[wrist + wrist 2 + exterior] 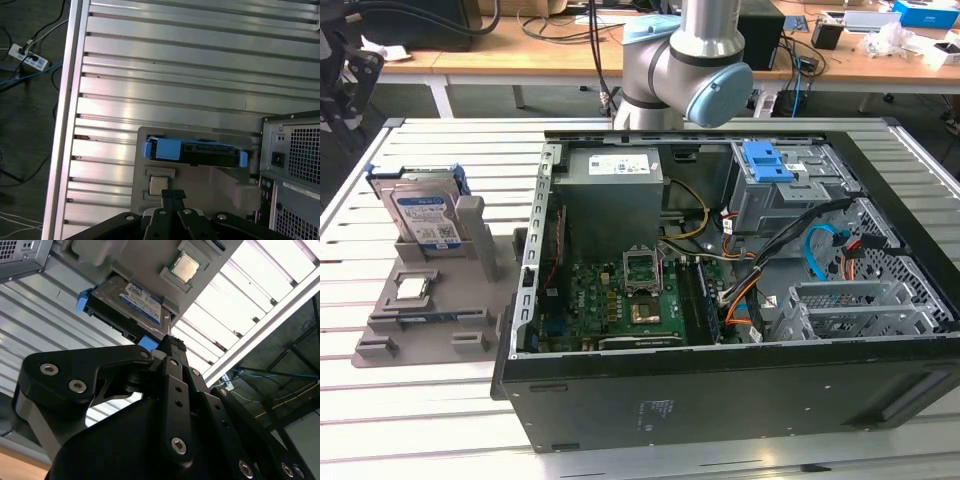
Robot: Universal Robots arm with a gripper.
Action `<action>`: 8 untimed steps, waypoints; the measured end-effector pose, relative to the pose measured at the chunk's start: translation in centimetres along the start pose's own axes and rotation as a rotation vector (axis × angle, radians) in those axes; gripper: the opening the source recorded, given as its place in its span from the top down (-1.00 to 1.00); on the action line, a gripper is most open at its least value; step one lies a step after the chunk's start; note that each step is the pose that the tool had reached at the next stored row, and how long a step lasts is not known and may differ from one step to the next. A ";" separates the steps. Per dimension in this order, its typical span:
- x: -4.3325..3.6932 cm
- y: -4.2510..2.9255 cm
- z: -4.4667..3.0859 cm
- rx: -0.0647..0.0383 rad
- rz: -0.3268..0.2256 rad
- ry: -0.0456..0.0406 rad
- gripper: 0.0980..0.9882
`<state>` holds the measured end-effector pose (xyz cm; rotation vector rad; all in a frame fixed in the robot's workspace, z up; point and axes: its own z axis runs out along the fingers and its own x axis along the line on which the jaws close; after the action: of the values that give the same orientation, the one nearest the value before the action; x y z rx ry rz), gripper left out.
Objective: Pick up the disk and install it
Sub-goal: 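Pick up the disk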
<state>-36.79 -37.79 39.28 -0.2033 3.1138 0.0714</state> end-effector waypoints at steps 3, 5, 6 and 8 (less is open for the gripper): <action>0.00 0.00 0.00 -0.001 -0.049 0.0021 0.98; 0.00 0.00 0.00 -0.002 -0.081 0.0035 0.98; 0.00 0.00 0.00 -0.002 -0.099 0.0043 0.98; 0.00 0.00 0.00 -0.003 -0.123 0.0054 0.98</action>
<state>-36.79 -37.80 39.28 -0.3945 3.0981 0.0732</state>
